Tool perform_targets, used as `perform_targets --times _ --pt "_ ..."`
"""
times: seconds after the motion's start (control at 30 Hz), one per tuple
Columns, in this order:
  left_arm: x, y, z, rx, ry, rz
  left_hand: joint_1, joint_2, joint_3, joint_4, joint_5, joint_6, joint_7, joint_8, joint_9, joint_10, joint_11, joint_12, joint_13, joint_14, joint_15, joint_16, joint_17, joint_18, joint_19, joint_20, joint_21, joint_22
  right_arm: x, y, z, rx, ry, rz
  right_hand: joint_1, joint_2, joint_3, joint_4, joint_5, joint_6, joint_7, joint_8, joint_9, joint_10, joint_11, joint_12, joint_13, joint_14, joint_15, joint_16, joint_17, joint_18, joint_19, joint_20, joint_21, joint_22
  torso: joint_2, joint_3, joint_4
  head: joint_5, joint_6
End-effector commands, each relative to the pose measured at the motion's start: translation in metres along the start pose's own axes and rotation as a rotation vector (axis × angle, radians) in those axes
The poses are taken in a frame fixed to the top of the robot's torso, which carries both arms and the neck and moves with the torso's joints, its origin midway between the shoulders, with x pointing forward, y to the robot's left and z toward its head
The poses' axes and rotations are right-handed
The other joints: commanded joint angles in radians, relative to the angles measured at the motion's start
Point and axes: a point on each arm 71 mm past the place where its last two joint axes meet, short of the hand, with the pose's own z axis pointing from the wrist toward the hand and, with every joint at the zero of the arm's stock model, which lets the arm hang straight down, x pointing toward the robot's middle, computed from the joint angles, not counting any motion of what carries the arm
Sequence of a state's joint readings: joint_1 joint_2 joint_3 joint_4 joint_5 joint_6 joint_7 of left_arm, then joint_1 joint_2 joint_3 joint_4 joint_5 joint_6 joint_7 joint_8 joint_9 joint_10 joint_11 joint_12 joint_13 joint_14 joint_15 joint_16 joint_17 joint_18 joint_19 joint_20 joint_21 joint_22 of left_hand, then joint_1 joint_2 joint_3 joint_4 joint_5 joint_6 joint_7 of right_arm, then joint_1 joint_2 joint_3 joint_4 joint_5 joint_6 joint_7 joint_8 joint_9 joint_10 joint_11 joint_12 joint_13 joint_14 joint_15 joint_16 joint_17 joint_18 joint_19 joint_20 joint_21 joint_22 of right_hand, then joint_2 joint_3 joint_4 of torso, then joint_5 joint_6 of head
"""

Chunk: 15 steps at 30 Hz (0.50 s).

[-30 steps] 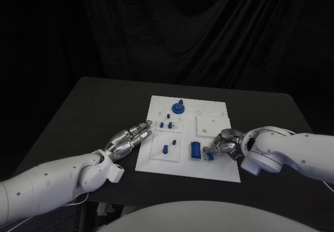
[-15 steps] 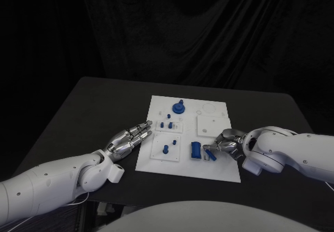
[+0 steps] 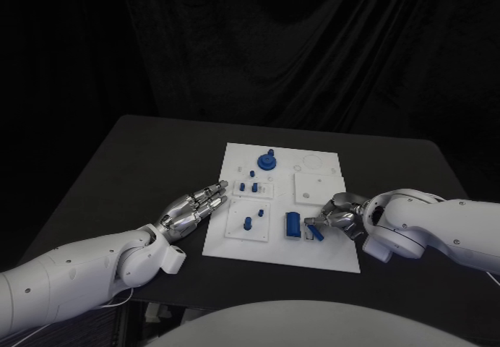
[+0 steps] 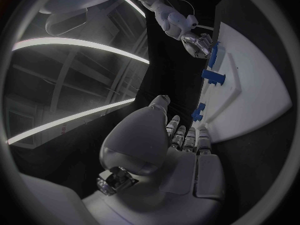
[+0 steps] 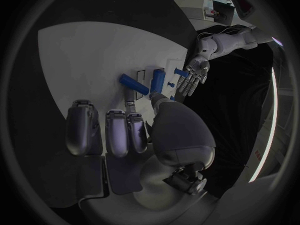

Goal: Assemble the parts on the task board

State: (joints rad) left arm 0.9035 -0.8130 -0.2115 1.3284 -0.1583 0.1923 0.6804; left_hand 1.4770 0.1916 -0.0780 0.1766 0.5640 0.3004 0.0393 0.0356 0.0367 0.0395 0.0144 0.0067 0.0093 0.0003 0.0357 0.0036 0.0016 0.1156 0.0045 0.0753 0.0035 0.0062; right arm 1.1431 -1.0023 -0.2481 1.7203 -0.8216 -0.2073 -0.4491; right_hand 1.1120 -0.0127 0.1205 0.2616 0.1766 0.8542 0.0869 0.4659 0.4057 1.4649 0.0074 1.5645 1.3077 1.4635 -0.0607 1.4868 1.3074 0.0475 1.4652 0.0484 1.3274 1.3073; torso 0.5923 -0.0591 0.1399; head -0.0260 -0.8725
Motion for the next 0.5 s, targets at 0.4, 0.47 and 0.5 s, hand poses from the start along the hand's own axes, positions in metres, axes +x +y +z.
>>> perform_targets --times 0.4,0.47,0.5 --pt "0.0018 0.0012 0.0002 0.002 0.012 -0.017 -0.013 0.001 0.007 0.000 -0.008 0.003 0.008 0.004 0.001 0.001 0.004 0.004 0.001 0.000 0.000 -0.004 -0.002 0.001 -0.002 0.006 -0.001 -0.001 -0.0010 -0.0041 -0.0040 -0.048 0.026 -0.114 0.086 -0.035 -0.028 -0.035 0.050 -0.135 0.044 -0.063 -0.037 0.106 0.044 0.006 0.263 0.064 0.039 -0.015 0.099 0.019 -0.005 0.033 -0.048 0.174 0.000 -0.0002 0.0012 -0.002 0.000" --pt "0.0018 0.0014 0.0002 0.001 0.012 -0.018 -0.014 0.001 0.007 0.000 -0.008 0.004 0.009 0.004 0.001 0.002 0.005 0.004 0.001 0.000 0.001 -0.004 -0.002 0.000 -0.002 0.007 -0.001 -0.001 -0.0007 -0.0039 -0.0045 -0.057 0.031 -0.120 0.093 -0.038 -0.030 -0.038 0.063 -0.146 0.047 -0.068 -0.041 0.106 0.047 0.006 0.263 0.064 0.042 -0.014 0.101 0.019 -0.006 0.036 -0.049 0.174 -0.001 -0.0002 0.0013 -0.002 0.000" --pt "0.0018 0.0015 0.0002 0.001 0.013 -0.018 -0.014 0.001 0.007 0.000 -0.008 0.004 0.009 0.004 0.001 0.002 0.005 0.004 0.001 0.000 0.001 -0.004 -0.002 0.000 -0.002 0.007 -0.001 -0.001 -0.0005 -0.0039 -0.0048 -0.061 0.034 -0.122 0.096 -0.040 -0.030 -0.039 0.066 -0.151 0.049 -0.071 -0.043 0.106 0.049 0.006 0.263 0.063 0.043 -0.014 0.100 0.020 -0.008 0.038 -0.053 0.173 -0.001 0.0000 0.0013 -0.002 0.000"
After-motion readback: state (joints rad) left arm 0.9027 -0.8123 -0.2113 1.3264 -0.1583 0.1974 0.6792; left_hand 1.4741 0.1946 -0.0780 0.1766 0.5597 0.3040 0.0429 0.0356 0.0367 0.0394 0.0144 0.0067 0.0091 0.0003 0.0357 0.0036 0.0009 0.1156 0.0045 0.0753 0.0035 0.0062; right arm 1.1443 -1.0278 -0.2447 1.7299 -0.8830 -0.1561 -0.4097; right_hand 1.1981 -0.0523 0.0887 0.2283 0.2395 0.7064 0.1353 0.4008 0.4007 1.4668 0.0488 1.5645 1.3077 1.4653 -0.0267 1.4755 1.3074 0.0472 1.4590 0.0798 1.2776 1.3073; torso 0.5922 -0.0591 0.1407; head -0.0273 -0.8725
